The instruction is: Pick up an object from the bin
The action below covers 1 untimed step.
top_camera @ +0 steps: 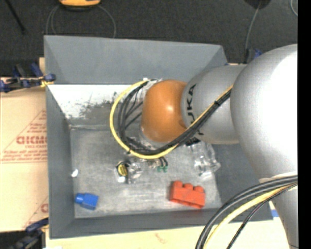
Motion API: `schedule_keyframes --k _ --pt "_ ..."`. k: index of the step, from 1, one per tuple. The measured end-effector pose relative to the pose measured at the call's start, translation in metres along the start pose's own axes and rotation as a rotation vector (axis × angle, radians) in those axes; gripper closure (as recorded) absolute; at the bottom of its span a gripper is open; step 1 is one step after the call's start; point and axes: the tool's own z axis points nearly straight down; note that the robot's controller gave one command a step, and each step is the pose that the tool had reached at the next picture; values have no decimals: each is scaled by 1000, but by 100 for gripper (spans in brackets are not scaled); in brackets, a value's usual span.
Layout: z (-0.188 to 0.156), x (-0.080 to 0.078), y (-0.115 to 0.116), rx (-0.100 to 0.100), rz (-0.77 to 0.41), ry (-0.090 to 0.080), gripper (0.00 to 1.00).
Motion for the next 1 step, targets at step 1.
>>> schedule_keyframes --k 1 --pt "-137 1 3 2 -150 7 100"
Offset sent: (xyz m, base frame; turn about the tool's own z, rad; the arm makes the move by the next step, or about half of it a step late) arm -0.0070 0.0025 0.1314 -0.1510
